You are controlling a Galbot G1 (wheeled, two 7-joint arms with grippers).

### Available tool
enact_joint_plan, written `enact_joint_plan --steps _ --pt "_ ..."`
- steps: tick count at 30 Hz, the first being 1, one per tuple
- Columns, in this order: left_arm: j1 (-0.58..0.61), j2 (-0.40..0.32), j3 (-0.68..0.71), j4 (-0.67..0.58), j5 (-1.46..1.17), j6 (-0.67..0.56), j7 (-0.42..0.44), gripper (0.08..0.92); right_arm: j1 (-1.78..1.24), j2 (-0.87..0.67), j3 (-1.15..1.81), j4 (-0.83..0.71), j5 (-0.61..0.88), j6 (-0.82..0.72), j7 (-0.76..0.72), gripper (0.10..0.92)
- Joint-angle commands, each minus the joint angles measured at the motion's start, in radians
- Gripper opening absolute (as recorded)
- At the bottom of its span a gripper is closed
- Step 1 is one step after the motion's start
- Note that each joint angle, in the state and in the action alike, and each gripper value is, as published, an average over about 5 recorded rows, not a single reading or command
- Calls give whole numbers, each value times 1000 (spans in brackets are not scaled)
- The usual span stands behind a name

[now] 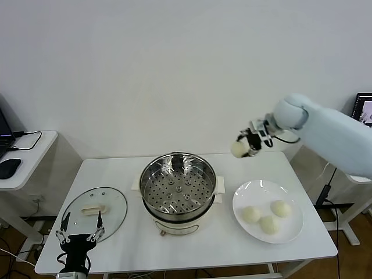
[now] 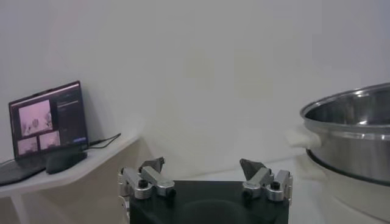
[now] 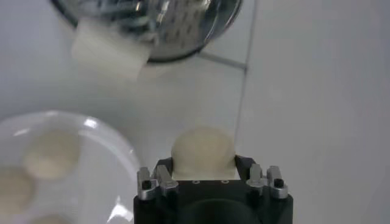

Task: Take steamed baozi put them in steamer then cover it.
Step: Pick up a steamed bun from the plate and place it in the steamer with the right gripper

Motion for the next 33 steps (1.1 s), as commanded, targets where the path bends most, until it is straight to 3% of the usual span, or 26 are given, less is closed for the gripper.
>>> enact_joint_plan --steps 1,10,17,33 --pt "-3 5 -18 0 -7 1 1 823 115 260 -147 -59 58 100 45 636" --pt "0 -3 -28 -4 -7 0 1 823 73 428 -215 -140 -4 283 42 645" --pt "3 -10 -37 -8 -12 -2 -1 823 37 496 -238 -238 -172 431 33 653" --pt "0 -14 -34 1 -20 -5 -8 823 -55 553 -226 -329 -395 573 62 655"
